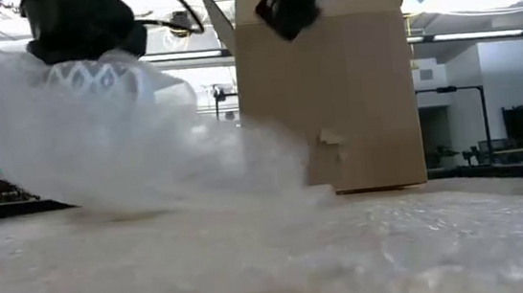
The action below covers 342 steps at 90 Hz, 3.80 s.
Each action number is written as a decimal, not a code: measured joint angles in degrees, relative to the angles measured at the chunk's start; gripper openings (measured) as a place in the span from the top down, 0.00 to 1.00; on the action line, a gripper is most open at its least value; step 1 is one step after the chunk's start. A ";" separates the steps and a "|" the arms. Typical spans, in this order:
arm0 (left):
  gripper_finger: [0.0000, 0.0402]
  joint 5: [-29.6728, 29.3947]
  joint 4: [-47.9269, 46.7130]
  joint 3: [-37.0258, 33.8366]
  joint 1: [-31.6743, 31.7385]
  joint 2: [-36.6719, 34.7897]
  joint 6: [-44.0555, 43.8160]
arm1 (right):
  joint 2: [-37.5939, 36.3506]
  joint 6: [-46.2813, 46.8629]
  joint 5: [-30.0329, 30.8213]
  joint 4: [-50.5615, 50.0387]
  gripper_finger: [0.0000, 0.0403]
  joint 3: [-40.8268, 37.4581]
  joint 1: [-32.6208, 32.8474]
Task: Wrap mug
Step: Wrap the white mug with bubble wrap
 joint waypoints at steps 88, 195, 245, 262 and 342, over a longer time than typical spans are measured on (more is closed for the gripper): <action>0.99 -6.13 0.36 0.00 -2.52 0.00 -0.52 | 16.58 -24.16 17.23 17.37 0.54 0.09 6.56; 0.99 -7.47 2.11 0.00 -2.53 0.00 -4.58 | 14.19 -17.10 20.36 20.97 0.98 -4.92 6.26; 0.99 -8.56 13.51 0.33 -2.65 10.05 -2.22 | -0.56 9.67 21.78 18.91 1.00 -4.85 3.87; 0.90 -9.49 16.45 0.15 -2.52 10.40 0.23 | -0.44 10.59 21.57 18.26 1.00 -4.85 3.96; 0.65 -3.56 10.89 11.64 -2.48 10.54 16.60 | -0.38 15.57 20.86 15.74 1.00 -4.85 0.91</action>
